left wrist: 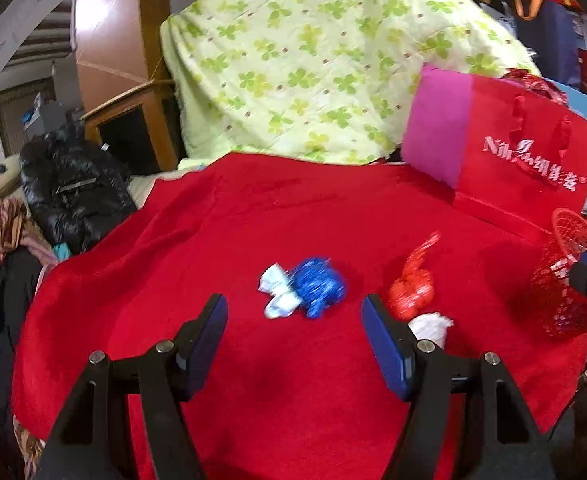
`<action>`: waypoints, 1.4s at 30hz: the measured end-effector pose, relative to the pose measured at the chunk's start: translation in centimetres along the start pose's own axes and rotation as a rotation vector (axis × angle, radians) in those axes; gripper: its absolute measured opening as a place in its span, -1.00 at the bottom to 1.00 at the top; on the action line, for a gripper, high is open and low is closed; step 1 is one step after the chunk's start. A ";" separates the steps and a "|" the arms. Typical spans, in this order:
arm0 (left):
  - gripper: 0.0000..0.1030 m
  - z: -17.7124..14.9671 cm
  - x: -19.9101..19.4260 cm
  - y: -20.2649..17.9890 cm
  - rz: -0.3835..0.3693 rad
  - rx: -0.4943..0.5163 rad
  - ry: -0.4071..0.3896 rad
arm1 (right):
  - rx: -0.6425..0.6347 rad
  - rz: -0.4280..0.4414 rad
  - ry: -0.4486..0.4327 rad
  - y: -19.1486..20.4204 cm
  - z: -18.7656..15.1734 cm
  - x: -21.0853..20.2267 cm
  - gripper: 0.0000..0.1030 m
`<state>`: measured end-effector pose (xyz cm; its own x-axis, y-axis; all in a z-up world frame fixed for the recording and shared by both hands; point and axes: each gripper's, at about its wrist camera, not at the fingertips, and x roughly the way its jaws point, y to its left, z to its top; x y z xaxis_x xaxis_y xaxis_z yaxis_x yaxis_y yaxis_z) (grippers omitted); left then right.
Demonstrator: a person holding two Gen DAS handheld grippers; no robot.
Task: Collect trash
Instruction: 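Grasp the light blue mask with the left tool while the right tool grasps the white foil ball, then lift and carry the mask and foil ball to the red mesh basket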
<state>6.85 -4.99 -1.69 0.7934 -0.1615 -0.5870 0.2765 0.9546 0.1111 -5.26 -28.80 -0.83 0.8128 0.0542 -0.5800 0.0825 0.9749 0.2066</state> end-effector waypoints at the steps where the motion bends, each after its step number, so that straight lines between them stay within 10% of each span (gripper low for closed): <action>1: 0.36 -0.3 0.5 0.6 0.009 -0.009 0.014 | -0.001 0.005 0.011 0.2 -0.2 0.5 0.24; 10: 0.36 -4.0 5.3 6.1 0.076 -0.108 0.167 | 0.058 0.084 0.194 0.1 -3.7 7.3 0.23; 33: 0.36 0.1 21.9 6.1 -0.179 -0.256 0.299 | 0.233 0.230 0.389 -3.4 -9.1 20.6 -0.11; 42: -0.44 -0.1 26.4 4.9 -0.259 -0.297 0.394 | 0.231 0.267 0.382 -3.2 -9.2 21.7 -0.11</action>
<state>29.11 -4.53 -16.77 0.4410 -0.3493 -0.8267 0.2254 0.9348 -0.2747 6.82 -28.73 -21.29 0.5577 0.4116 -0.7209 0.0615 0.8455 0.5303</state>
